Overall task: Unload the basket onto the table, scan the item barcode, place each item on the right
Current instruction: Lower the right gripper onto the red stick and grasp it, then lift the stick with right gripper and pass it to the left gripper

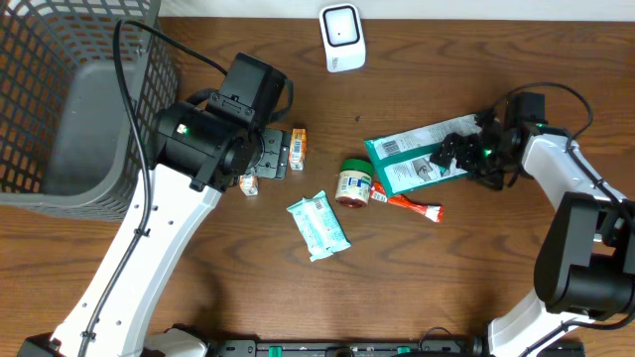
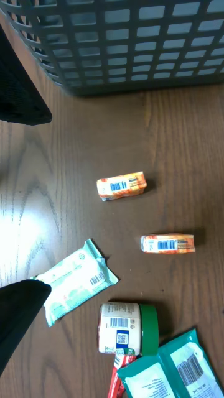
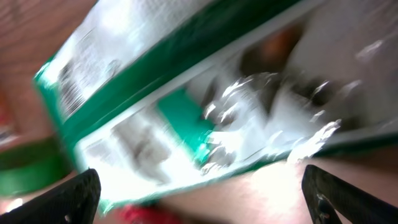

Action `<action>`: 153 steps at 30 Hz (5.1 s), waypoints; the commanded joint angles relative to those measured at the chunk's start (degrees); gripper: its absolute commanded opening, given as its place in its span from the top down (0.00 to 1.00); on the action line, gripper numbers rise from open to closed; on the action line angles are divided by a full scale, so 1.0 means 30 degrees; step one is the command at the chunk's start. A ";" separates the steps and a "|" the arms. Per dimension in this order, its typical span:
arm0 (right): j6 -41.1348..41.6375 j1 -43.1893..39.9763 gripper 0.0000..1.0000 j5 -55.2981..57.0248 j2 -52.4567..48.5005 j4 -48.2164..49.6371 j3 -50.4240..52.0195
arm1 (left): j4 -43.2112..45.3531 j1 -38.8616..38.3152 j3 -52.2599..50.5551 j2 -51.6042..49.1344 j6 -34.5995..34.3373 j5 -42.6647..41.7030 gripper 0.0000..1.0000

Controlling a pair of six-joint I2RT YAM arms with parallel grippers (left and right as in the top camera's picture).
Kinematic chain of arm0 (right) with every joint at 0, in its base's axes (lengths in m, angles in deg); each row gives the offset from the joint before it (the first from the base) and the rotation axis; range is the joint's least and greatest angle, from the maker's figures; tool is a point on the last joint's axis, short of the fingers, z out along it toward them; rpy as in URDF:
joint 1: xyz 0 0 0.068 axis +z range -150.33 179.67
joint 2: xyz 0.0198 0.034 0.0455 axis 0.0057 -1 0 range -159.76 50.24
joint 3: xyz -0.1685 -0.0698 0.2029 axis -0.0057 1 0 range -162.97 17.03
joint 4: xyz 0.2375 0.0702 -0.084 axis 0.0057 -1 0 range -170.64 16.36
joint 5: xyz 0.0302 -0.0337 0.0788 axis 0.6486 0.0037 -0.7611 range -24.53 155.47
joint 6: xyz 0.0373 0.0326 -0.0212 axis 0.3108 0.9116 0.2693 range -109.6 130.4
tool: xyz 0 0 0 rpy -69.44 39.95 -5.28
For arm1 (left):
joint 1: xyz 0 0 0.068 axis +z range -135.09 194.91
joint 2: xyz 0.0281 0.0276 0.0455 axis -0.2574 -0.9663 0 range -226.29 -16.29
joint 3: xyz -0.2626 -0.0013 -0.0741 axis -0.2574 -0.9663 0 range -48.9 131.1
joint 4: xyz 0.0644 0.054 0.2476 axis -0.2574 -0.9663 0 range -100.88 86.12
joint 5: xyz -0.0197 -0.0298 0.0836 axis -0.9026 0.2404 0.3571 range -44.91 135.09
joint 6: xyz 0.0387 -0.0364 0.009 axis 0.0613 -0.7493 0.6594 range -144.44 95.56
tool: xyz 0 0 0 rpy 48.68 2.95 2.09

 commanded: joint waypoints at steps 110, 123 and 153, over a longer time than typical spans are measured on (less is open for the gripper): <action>-0.2710 0.7271 0.99 -0.3271 1.1446 -0.1355 0.2455 | 0.3060 0.4918 -0.0124 0.0000 0.1719 -1.6422 0.19; 0.4371 0.7271 0.99 -0.6127 1.1446 0.4619 0.2455 | 0.2579 0.3934 -0.0160 -0.0007 0.2076 -1.6422 0.20; 1.5482 0.8240 0.99 -0.8517 1.1446 1.6247 0.2455 | 0.7373 -0.0102 -0.0182 -0.0036 0.3206 -1.6065 0.23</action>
